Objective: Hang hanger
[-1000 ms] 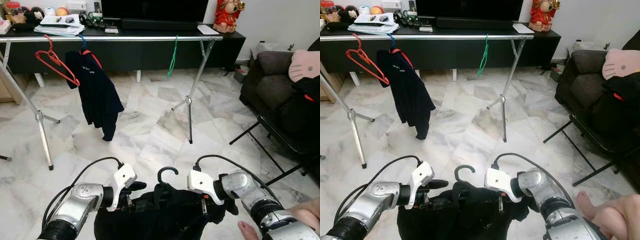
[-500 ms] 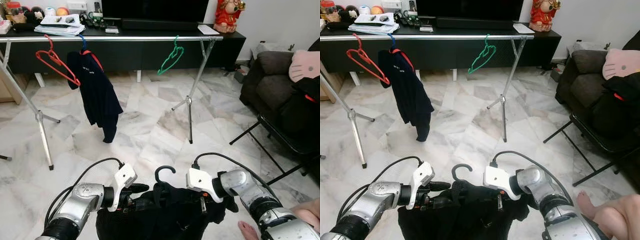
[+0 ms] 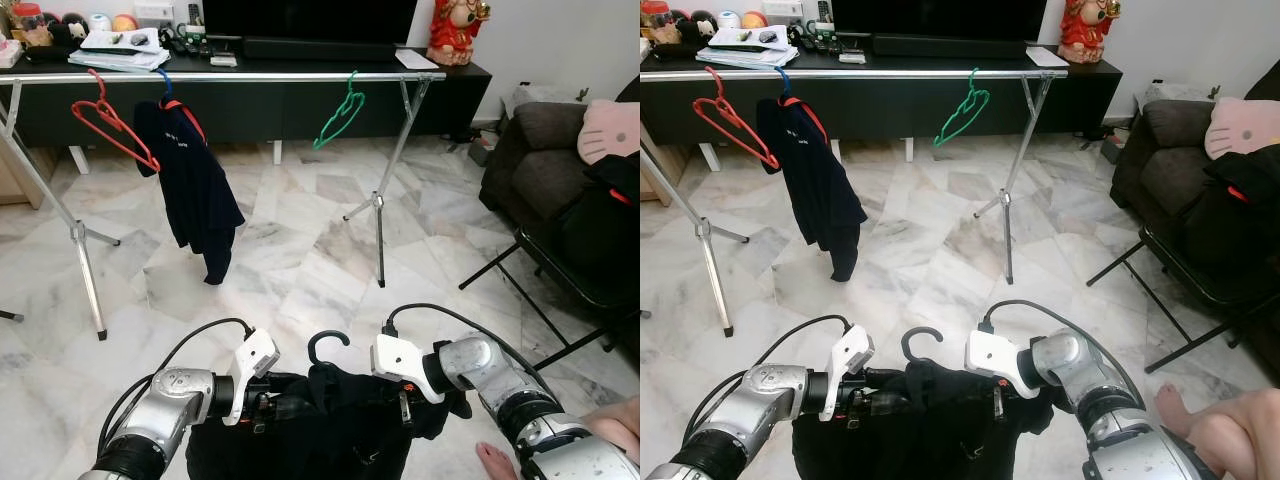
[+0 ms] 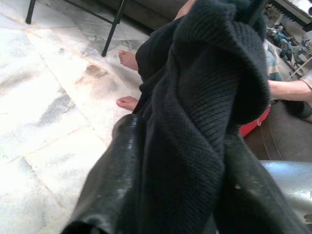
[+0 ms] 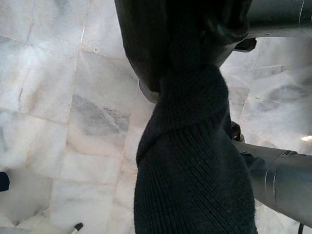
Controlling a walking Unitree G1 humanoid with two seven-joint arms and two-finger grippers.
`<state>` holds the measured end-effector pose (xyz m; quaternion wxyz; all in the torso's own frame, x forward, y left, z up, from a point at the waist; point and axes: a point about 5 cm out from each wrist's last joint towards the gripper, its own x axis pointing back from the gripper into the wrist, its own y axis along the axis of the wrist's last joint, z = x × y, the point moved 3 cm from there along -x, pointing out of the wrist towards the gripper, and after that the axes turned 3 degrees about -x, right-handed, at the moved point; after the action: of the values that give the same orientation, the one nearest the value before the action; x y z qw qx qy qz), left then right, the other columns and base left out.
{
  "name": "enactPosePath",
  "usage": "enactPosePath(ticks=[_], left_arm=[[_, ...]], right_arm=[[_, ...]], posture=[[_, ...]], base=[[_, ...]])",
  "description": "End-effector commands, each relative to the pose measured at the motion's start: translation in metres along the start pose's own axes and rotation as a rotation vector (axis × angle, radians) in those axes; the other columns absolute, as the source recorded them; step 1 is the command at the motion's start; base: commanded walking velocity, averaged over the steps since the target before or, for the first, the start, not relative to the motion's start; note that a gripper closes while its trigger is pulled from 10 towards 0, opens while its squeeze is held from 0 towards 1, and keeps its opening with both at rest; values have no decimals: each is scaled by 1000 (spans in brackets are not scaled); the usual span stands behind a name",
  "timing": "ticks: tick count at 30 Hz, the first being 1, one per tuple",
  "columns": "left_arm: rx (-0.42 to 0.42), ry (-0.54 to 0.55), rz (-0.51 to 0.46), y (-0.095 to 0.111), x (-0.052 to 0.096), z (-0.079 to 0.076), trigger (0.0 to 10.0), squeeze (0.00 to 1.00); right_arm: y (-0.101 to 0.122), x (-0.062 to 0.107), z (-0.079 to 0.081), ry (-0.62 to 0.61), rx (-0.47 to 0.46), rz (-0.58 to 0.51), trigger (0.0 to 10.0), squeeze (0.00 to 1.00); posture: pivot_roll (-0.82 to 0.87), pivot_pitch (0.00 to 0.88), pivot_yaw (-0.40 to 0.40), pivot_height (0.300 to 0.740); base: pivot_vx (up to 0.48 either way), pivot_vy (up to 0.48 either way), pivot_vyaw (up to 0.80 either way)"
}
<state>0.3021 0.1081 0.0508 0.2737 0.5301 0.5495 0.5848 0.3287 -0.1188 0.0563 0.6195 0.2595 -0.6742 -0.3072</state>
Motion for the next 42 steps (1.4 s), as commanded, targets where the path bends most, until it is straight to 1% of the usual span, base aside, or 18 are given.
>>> enactPosePath(ticks=[1,9,23,34,35,36,37,38,39,40,41,42], left_arm=[[11,6,-1,-3,-3,0,0,0],[-5,37,-3,-2,-3,4,0,0],[-15,34,-16,0,-3,5,0,0],[-22,32,-26,1,-4,5,0,0],[-23,33,-27,1,-4,5,0,0],[-23,33,-27,1,-4,5,0,0],[-23,34,-27,1,-4,5,0,0],[-23,35,-28,1,-4,5,0,0],[-23,36,-30,1,-4,5,0,0],[-23,36,-30,1,-4,5,0,0],[-23,36,-32,1,-4,5,0,0],[-23,36,-32,1,-4,5,0,0]], right_arm=[[16,4,-9,-30,19,-60,0,0],[14,7,-11,-43,12,-57,0,0],[12,8,-12,-59,2,-51,0,0],[9,10,-12,-68,-14,-44,0,0],[8,11,-12,-70,-21,-43,275,0],[8,11,-12,-70,-21,-43,275,0],[7,11,-12,-68,-23,-42,1922,0],[6,11,-12,-69,-28,-41,3882,0],[6,11,-12,-69,-31,-41,4275,0],[6,11,-12,-69,-31,-41,4275,0],[5,11,-12,-78,-33,-41,10000,0],[5,11,-12,-78,-33,-41,10000,0]], posture=[[34,77,-129,740],[33,73,-129,740],[30,57,-129,740],[26,67,-132,740],[25,72,-134,740],[25,72,-134,740],[24,74,-134,740],[23,77,-134,740],[23,78,-135,740],[23,78,-135,740],[21,82,-134,740],[21,82,-134,740]], base=[[0,0,0],[0,0,0],[0,0,0],[0,0,0],[0,0,0],[0,0,0],[0,0,0],[0,0,0],[0,0,0],[0,0,0],[0,0,0],[0,0,0]])
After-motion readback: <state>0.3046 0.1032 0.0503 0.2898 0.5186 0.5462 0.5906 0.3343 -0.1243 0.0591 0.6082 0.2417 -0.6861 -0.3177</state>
